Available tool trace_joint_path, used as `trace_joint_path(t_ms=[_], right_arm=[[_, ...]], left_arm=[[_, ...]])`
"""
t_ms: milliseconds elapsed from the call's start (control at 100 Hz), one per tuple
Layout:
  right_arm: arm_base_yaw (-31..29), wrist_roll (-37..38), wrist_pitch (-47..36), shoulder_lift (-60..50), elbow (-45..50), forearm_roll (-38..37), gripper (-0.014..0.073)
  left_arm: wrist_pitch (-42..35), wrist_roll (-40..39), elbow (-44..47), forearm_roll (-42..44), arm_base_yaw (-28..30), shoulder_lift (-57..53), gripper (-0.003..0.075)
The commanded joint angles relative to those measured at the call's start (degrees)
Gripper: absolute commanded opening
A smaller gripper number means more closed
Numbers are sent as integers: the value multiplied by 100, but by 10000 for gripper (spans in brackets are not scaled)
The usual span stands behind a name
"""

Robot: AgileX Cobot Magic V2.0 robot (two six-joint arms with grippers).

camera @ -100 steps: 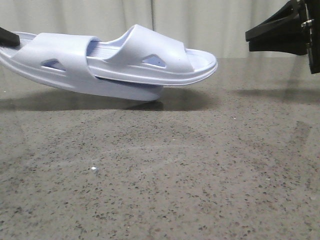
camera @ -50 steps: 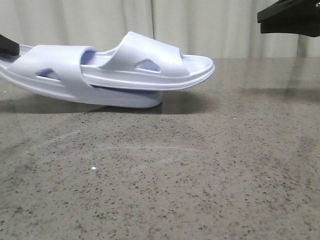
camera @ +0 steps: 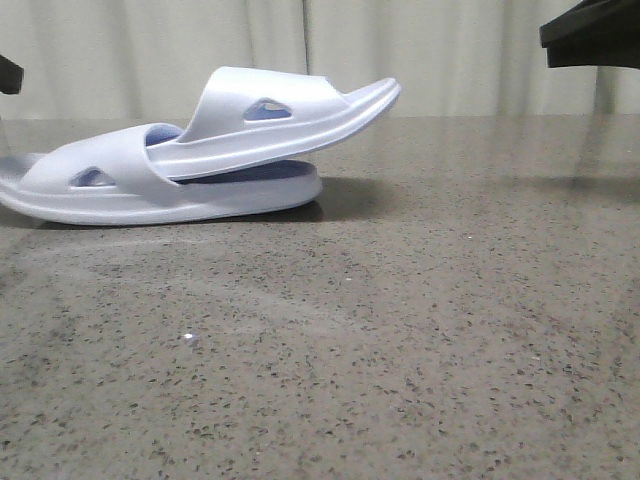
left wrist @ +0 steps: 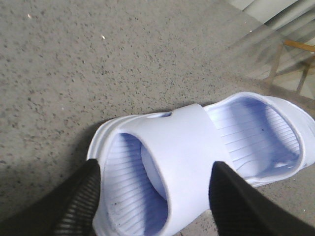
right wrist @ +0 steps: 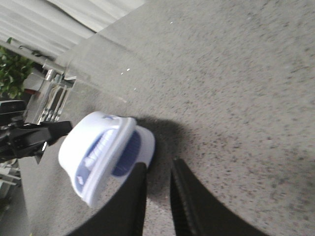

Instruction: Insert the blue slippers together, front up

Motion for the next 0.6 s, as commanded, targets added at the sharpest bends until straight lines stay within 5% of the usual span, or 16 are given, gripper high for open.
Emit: trace_joint_path(t_ms=[0, 140, 270, 590], right_arm=[[-213, -104, 769, -379, -164, 222, 78], [-262, -104, 723, -538, -164, 181, 15], [-101, -104, 538, -711, -164, 107, -88], [1465, 10, -1411, -1589, -112, -678, -77]], left_arm=[[539, -9, -379, -109, 251, -200, 349], [711, -47, -459, -256, 364, -411, 216], [525, 81, -459, -271, 133, -756, 12], [-2613, -11, -360, 663, -1456, -2235, 15]])
